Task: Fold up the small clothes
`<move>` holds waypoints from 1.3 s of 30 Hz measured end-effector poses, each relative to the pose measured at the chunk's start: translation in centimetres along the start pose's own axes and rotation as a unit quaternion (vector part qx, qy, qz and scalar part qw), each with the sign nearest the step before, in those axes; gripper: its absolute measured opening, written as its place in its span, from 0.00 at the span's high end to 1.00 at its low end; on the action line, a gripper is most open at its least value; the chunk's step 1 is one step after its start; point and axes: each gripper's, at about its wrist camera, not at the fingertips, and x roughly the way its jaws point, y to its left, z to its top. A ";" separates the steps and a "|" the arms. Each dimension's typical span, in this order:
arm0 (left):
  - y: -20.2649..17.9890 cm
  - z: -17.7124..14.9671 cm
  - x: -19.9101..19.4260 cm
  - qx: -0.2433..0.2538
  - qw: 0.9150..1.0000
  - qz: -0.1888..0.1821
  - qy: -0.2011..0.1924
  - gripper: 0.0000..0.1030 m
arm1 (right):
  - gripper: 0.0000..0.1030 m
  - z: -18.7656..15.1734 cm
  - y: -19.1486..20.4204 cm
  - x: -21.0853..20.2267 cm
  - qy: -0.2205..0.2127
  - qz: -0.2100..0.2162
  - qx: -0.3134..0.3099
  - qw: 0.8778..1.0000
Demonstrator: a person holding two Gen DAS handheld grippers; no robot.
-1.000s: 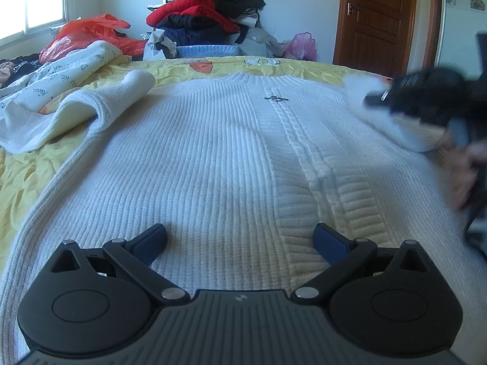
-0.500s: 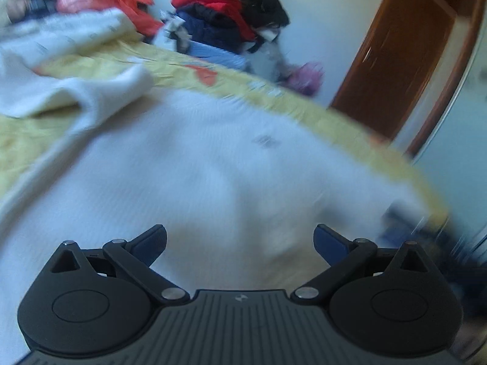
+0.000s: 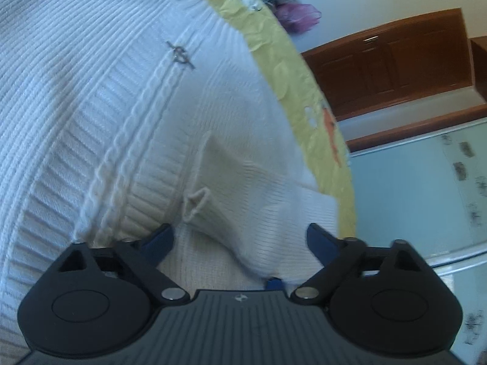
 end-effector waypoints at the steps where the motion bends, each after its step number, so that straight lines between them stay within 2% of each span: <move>1: -0.1 -0.1 0.3 0.003 1.000 0.005 -0.007 0.33 | 0.33 0.0 -0.1 0.0 0.001 0.002 0.001 1.000; 2: -0.1 0.3 0.7 0.002 1.000 0.012 -0.005 0.55 | 0.32 -0.1 -0.1 0.0 0.001 0.003 -0.001 1.000; 3: -0.1 0.6 1.3 -0.001 1.000 0.021 0.002 0.63 | 0.32 -0.1 0.0 0.0 0.001 0.003 -0.003 1.000; 4: 0.0 1.0 1.7 -0.004 1.000 0.030 0.006 0.66 | 0.32 -0.1 0.0 0.1 0.003 0.002 -0.004 1.000; 5: -0.1 1.3 2.2 -0.001 0.999 0.039 0.007 0.75 | 0.31 -0.1 0.0 0.1 0.004 0.003 -0.006 1.000; 6: -0.1 1.4 2.3 0.006 0.999 0.046 0.007 0.79 | 0.31 -0.1 0.1 0.1 0.004 0.003 -0.006 1.000; 7: -0.4 1.5 2.4 0.016 0.999 0.052 0.005 0.80 | 0.31 -0.1 0.1 0.1 0.004 0.004 -0.007 1.000; 9: -1.4 1.6 2.7 0.051 0.996 0.074 -0.001 0.89 | 0.31 -0.1 0.2 0.2 0.007 0.006 -0.009 1.000; 11: -2.6 1.9 2.2 0.097 0.991 0.089 -0.021 0.90 | 0.31 -0.2 0.4 0.3 0.010 0.007 -0.014 1.000; 13: -4.3 2.4 1.2 0.142 0.983 0.099 -0.058 0.90 | 0.31 -0.2 0.4 0.3 0.015 0.008 -0.021 1.000; 16: -6.3 3.1 -2.0 0.202 0.967 0.099 -0.120 0.90 | 0.30 -0.2 0.7 0.4 0.020 0.008 -0.033 0.999; 18: -6.8 3.6 -4.5 0.235 0.952 0.106 -0.162 0.90 | 0.28 -0.2 0.8 0.5 0.022 0.007 -0.037 0.999; 20: -6.3 4.4 -6.4 0.254 0.939 0.126 -0.195 0.90 | 0.28 -0.2 0.8 0.5 0.023 0.008 -0.039 0.999; 22: -4.8 5.1 -7.6 0.252 0.930 0.156 -0.217 0.90 | 0.27 -0.2 0.9 0.5 0.024 0.009 -0.040 0.999; 25: -0.9 6.2 -8.1 0.216 0.931 0.199 -0.216 0.90 | 0.27 0.0 0.9 0.5 0.027 0.009 -0.042 0.999; 28: 3.1 6.5 -7.5 0.178 0.939 0.223 -0.194 0.90 | 0.26 0.0 1.0 0.5 0.028 0.009 -0.043 0.999; 30: 4.6 6.5 -6.3 0.174 0.940 0.237 -0.171 0.91 | 0.26 0.1 1.0 0.6 0.030 0.008 -0.044 0.999; 31: 5.1 6.1 -6.2 0.176 0.941 0.240 -0.163 0.90 | 0.26 0.1 1.0 0.6 0.030 0.007 -0.044 0.999; 34: 4.8 5.2 -6.7 0.193 0.935 0.238 -0.180 0.82 | 0.26 0.1 1.1 0.6 0.032 0.006 -0.045 0.998; 36: 4.3 4.9 -8.2 0.195 0.927 0.251 -0.197 0.64 | 0.26 0.1 1.1 0.4 0.030 0.000 -0.044 0.999; 37: 4.0 4.2 -9.4 0.207 0.918 0.252 -0.225 0.60 | 0.26 0.2 1.2 0.3 0.025 -0.006 -0.045 0.999; 38: 3.1 3.3 -10.4 0.231 0.902 0.251 -0.263 0.47 | 0.25 0.4 1.7 0.2 0.018 -0.014 -0.054 0.998; 39: 2.4 2.3 -11.3 0.261 0.884 0.251 -0.297 0.29 | 0.25 0.7 2.4 0.1 0.011 -0.021 -0.072 0.997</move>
